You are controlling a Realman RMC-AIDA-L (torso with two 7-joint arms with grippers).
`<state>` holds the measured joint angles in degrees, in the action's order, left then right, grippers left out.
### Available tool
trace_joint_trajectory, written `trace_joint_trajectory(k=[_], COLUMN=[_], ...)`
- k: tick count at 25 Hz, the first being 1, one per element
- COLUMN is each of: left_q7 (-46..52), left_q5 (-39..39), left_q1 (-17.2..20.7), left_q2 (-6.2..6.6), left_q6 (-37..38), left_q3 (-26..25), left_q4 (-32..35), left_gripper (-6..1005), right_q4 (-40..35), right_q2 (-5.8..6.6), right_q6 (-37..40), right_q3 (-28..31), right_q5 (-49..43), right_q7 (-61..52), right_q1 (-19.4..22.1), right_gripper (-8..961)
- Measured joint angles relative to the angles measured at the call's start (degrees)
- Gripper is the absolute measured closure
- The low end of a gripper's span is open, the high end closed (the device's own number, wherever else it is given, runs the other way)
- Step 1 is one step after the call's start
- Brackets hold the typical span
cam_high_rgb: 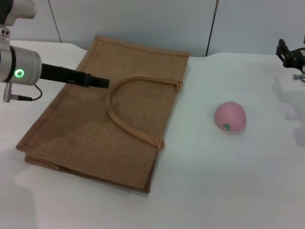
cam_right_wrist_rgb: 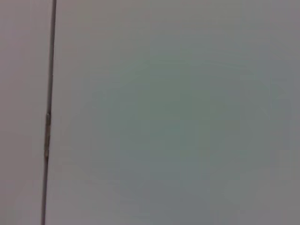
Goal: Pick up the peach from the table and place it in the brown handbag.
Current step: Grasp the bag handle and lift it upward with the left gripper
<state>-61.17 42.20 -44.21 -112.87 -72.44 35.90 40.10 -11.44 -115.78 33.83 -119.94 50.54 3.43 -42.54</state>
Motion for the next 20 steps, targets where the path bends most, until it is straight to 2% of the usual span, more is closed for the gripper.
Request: trace_joint_trajectory(k=[9, 12, 15, 20], left_q7=[-0.45, -1.05, -1.37, -1.57], left_q5=[-1.44, -1.92, -3.13, -3.77], left_q1=[-0.41, -1.46, -2.96, -3.48], left_q2=[0.01, 0.07, 0.80, 0.96], left_q6=[2.34, 3.67, 5.31, 6.94], left_q3=[0.26, 0.55, 0.45, 0.61], left_q4=[-0.27, -2.70, -6.18, -7.38], left_gripper=[485, 485, 485, 486], right_q4=[-1.89, -2.07, -2.09, -2.16], right_q2=[-0.06, -0.06, -0.10, -0.13], right_q6=[0.01, 0.01, 0.01, 0.01], right_q3=[-1.75, -1.80, -1.85, -1.87], right_q5=[0.00, 0.00, 0.00, 0.00], right_q7=[0.00, 0.00, 0.00, 0.00], right_q1=[0.37, 0.38, 0.29, 0.23], right_gripper=[282, 282, 282, 282])
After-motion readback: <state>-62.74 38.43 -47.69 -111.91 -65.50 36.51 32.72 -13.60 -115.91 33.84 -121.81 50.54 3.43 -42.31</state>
